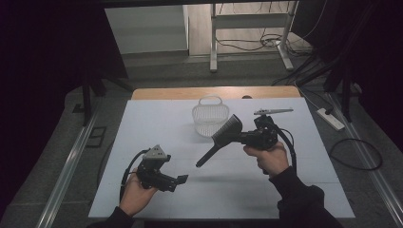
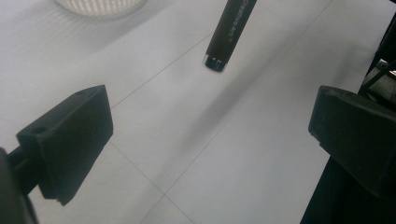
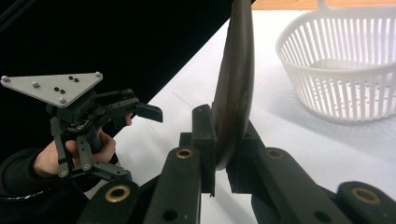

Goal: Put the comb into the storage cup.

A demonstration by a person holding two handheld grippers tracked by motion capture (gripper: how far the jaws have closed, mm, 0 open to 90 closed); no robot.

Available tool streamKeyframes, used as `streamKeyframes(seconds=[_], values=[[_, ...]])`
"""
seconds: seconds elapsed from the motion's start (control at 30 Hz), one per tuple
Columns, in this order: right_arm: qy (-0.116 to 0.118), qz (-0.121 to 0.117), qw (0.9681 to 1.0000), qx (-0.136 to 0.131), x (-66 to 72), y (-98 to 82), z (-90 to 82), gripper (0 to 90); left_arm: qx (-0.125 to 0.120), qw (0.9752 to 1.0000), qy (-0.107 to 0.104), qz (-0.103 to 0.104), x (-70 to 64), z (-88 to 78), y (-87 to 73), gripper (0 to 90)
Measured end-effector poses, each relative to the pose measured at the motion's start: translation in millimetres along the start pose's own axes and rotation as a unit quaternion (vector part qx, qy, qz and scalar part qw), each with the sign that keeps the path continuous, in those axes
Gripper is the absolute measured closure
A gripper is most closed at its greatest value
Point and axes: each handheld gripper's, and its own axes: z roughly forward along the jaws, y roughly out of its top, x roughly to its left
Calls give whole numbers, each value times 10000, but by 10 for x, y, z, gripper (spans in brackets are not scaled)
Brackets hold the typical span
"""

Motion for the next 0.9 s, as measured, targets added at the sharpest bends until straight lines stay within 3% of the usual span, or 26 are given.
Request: streamKeyframes(seconds=[0.33,0.5,0.7,0.9], values=[[-104,-59,9999,-71,-6,58,-32,836,-267,9995,3,-195,84,-159,-106,7],[-142,-39,9998,-132,-28,83,-42,835,-382,9988,-106,-292,114,-229,-165,9],[-184,-28,9997,-180,-58,122,-49,836,-370,9989,29,-269,130,-289,-237,8],[-222,-26,9994,-254,-79,179,-55,836,-366,9985,107,-400,142,-370,-319,5]])
